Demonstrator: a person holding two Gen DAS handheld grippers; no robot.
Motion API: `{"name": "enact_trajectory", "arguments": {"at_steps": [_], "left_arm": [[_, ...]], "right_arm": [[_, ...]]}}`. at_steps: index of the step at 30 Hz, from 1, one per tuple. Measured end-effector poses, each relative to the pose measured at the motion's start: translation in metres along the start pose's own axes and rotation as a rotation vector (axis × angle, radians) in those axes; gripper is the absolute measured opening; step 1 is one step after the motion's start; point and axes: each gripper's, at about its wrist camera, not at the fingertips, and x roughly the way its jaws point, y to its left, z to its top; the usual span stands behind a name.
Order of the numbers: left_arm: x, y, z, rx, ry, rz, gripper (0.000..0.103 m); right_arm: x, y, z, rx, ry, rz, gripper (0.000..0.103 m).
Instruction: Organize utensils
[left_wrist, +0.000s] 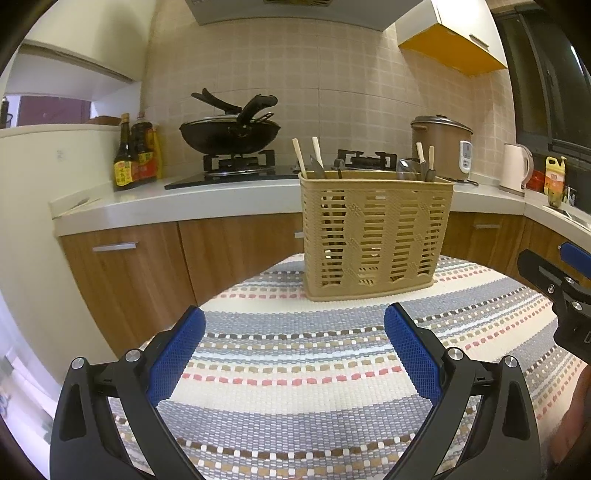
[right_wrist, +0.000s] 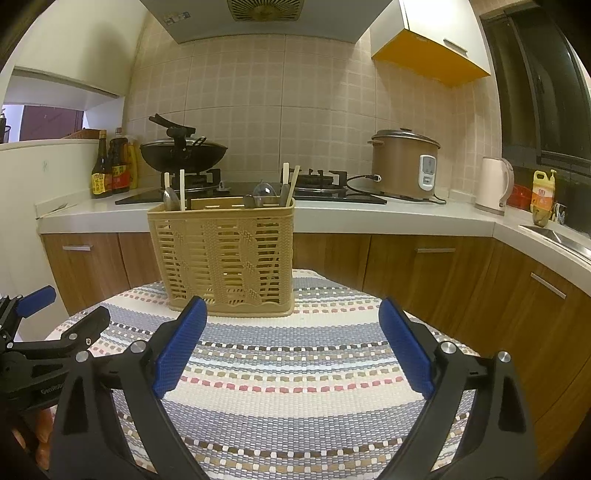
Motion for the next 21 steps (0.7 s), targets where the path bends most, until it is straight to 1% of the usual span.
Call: {"name": "enact_trajectory", "arguments": {"at_steps": [21], "left_arm": [[0.0012,0.0012,-0.0003,-0.008,0.0,-0.003,0.094]], "right_arm": [[-0.0001,-0.0008,-0.0006,0.001,0.002,-0.002,0.09]]}}
